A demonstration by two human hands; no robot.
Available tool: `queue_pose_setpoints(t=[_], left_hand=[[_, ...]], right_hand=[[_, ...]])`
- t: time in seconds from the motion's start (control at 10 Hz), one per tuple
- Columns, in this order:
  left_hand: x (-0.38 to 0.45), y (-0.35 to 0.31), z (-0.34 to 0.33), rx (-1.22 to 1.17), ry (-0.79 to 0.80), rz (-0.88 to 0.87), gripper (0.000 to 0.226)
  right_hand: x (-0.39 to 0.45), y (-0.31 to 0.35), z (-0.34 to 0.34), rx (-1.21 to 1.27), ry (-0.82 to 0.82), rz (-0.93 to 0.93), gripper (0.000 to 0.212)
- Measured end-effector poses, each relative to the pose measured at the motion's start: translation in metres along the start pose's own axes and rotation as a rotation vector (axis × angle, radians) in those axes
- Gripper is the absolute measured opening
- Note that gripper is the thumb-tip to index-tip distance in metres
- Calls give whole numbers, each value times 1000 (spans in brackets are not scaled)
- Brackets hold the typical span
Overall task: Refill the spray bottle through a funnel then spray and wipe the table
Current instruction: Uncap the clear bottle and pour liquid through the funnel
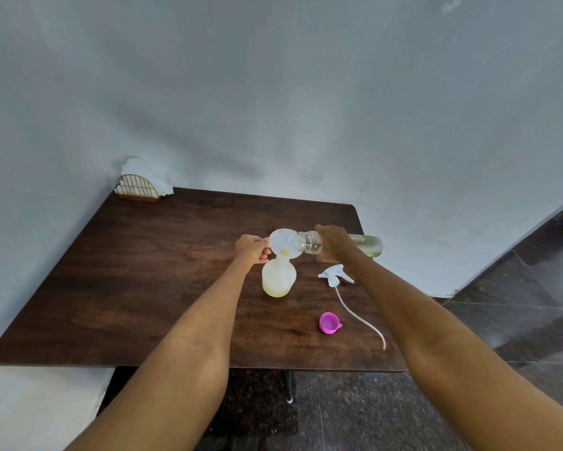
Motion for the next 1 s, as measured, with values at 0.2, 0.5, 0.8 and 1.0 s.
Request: queue_pose_setpoints(t=[0.2, 0.5, 0.8, 1.0], left_hand=[[0, -1, 0, 4, 0, -1, 24], [-2, 0, 0, -17, 14, 10, 23], [-1, -1, 0, -6, 5, 6, 23], [-1, -1, 0, 1, 1, 6, 22]], right_hand=[[1, -1, 1, -40, -13, 17, 43], [5, -1, 2, -78, -29, 33, 41], [3, 2, 4, -97, -27, 35, 42], [3, 1, 2, -101, -17, 34, 44]])
Point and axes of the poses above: each hand's wrist, its own x-axis towards the middle knuckle, its own z-axis out of the back of the hand, y = z × x, the point moved 8 cm from there along x, towards the middle knuckle, and after that the axes turned 8 degrees about x, right-handed, at the moved point
